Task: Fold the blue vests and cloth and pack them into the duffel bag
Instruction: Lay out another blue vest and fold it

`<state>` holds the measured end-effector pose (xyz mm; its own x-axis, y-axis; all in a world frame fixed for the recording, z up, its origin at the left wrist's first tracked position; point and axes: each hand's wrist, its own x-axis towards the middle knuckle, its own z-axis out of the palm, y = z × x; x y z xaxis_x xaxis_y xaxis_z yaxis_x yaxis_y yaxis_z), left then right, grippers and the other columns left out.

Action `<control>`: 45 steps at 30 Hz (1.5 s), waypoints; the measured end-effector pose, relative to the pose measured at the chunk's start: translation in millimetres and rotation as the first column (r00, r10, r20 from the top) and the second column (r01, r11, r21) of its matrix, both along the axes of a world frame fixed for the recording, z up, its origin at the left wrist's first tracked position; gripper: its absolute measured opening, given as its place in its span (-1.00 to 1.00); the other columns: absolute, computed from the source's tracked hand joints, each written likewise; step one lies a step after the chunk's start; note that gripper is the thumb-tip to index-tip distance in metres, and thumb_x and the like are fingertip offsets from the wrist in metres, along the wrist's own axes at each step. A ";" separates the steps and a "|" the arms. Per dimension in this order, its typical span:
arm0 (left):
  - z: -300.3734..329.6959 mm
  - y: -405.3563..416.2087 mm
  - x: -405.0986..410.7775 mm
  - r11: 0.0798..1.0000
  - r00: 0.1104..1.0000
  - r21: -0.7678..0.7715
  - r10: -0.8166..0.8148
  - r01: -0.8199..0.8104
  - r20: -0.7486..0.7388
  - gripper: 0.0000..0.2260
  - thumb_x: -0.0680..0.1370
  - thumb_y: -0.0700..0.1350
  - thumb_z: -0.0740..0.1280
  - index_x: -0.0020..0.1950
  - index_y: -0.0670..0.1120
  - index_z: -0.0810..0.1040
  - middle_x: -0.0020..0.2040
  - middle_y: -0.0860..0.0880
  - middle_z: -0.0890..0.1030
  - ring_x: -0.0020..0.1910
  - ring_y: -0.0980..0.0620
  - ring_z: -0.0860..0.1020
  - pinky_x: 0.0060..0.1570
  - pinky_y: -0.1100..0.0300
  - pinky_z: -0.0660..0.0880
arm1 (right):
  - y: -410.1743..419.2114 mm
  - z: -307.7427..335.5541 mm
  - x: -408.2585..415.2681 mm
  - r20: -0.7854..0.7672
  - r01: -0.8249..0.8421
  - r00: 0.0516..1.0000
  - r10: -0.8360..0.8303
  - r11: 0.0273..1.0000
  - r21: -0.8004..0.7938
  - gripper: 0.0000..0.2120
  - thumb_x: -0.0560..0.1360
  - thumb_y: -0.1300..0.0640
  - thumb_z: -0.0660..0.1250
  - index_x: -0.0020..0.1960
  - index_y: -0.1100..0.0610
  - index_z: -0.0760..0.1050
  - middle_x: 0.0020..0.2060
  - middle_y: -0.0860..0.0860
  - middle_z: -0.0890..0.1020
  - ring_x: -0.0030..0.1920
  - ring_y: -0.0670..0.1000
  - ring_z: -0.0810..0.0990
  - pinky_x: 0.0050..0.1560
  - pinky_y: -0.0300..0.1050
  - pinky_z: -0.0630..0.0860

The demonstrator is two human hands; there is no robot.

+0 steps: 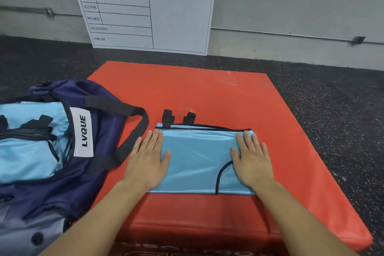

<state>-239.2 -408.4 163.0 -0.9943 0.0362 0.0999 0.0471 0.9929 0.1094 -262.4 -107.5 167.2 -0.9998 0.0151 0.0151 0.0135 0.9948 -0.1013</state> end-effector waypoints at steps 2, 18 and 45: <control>2.4 9.8 6.4 0.998 0.995 -0.058 -0.033 0.028 -0.090 -0.35 0.60 0.14 -0.09 0.59 -0.18 0.27 0.61 -0.09 0.24 0.61 -0.03 0.14 0.57 -0.03 -0.04 | -11.2 3.0 2.1 -0.087 -0.036 0.995 0.038 0.999 0.022 -0.39 0.67 -0.14 -0.23 0.67 0.04 0.02 0.66 0.03 -0.02 0.65 0.07 -0.15 0.62 0.10 -0.20; -2.3 -0.8 0.7 0.997 1.000 0.079 -0.013 0.013 0.004 -0.23 0.50 0.26 -0.31 0.67 -0.03 -0.05 0.66 0.06 -0.10 0.63 0.11 -0.17 0.55 0.13 -0.27 | -47.3 6.2 -15.3 -0.097 -0.304 0.952 0.291 0.938 -0.167 -0.54 0.72 -0.03 0.04 0.62 -0.17 0.17 0.66 0.01 -0.05 0.65 0.02 -0.18 0.63 0.07 -0.20; 6.3 -23.2 56.5 0.989 0.987 0.035 -0.143 0.146 -0.070 -0.40 0.66 0.24 -0.08 0.61 -0.02 0.26 0.63 0.07 0.15 0.62 0.07 0.04 0.54 0.06 -0.05 | -67.8 14.7 -34.2 -0.001 -0.288 0.954 0.300 0.917 -0.275 -0.61 0.70 -0.07 0.09 0.49 -0.33 0.34 0.66 -0.04 -0.01 0.64 -0.01 -0.23 0.59 0.08 -0.34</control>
<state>-182.7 -431.6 169.2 -0.9699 0.1738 0.1703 0.1985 0.9699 0.1408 -296.6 -175.3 181.9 -0.9594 -0.2818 0.0110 -0.2656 0.8899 -0.3709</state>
